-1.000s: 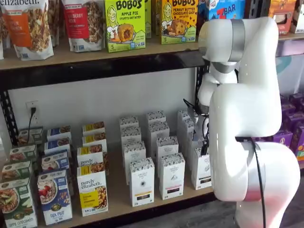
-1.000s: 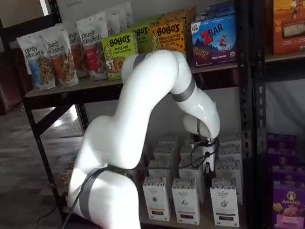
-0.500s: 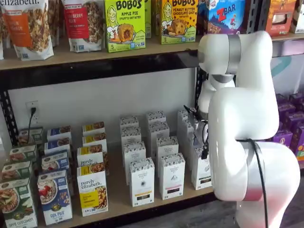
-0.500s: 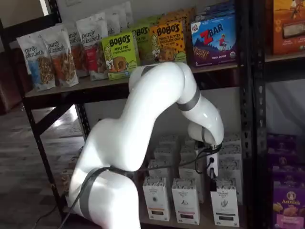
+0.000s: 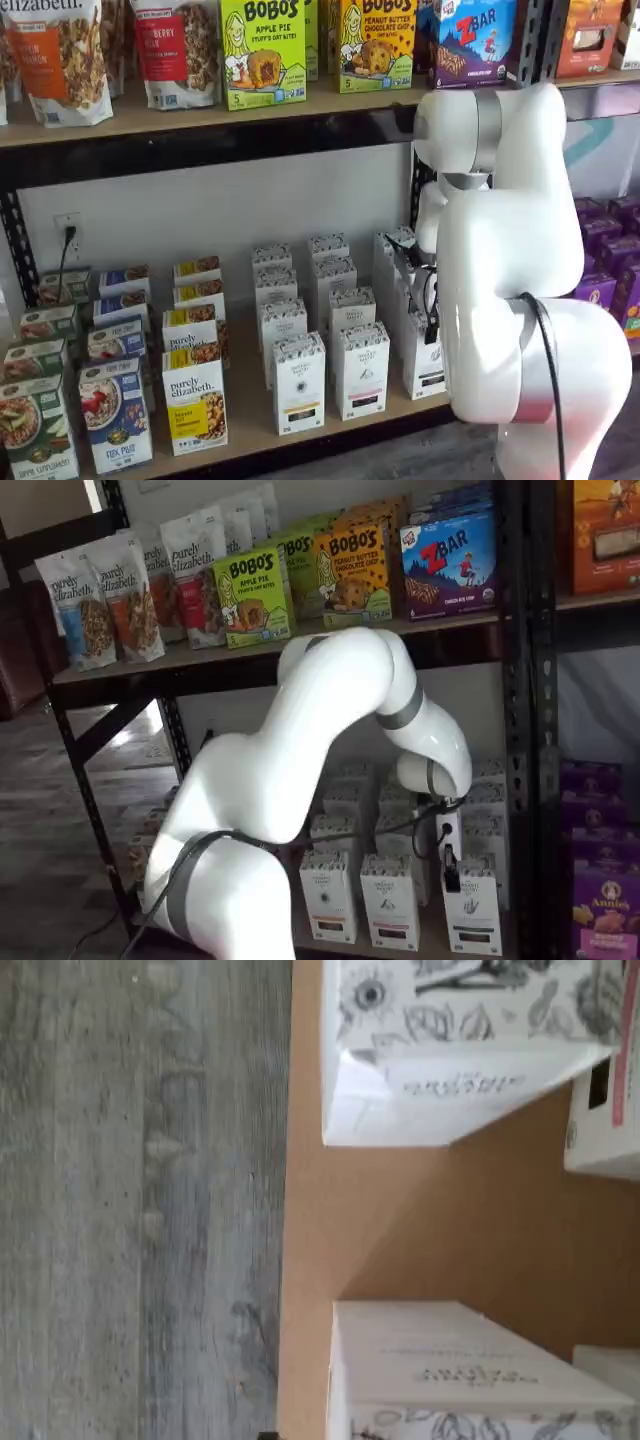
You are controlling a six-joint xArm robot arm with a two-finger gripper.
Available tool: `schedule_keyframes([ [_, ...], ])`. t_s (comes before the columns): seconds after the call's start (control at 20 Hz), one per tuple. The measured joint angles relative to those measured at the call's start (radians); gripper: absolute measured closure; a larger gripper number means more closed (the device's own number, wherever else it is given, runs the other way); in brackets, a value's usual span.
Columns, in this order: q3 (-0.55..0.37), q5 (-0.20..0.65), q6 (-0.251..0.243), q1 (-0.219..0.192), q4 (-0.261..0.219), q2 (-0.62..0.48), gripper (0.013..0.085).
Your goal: Pick up the white box with a green strip in the middle, on the bottom shelf, the sixth box from the left
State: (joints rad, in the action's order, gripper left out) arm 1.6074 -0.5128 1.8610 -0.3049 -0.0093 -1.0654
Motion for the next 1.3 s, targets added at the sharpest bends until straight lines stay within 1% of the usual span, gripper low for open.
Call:
schedule_keyframes([
  [0.1, 0.004, 0.018, -0.039, -0.002, -0.047, -0.012, 0.013],
  [0.15, 0.009, 0.02, -0.05, -0.002, -0.06, -0.019, 0.013],
  [0.55, 0.071, 0.004, -0.114, -0.002, -0.135, -0.071, 0.013],
  [0.6, 0.078, 0.002, -0.11, -0.003, -0.131, -0.075, 0.013],
  [0.65, 0.085, -0.005, -0.103, -0.003, -0.125, -0.079, 0.017],
  [0.7, 0.089, -0.009, -0.098, -0.004, -0.119, -0.08, 0.017],
  [0.75, 0.093, -0.015, -0.093, -0.006, -0.115, -0.081, 0.021],
  [0.8, 0.095, -0.019, -0.09, -0.007, -0.113, -0.081, 0.021],
  [0.9, 0.097, -0.023, -0.088, -0.009, -0.114, -0.08, 0.029],
  [0.95, 0.097, -0.025, -0.091, -0.01, -0.118, -0.079, 0.029],
  [1.0, 0.096, -0.026, -0.092, -0.011, -0.121, -0.078, 0.033],
  [1.3, 0.085, -0.022, -0.106, -0.015, -0.142, -0.07, 0.033],
])
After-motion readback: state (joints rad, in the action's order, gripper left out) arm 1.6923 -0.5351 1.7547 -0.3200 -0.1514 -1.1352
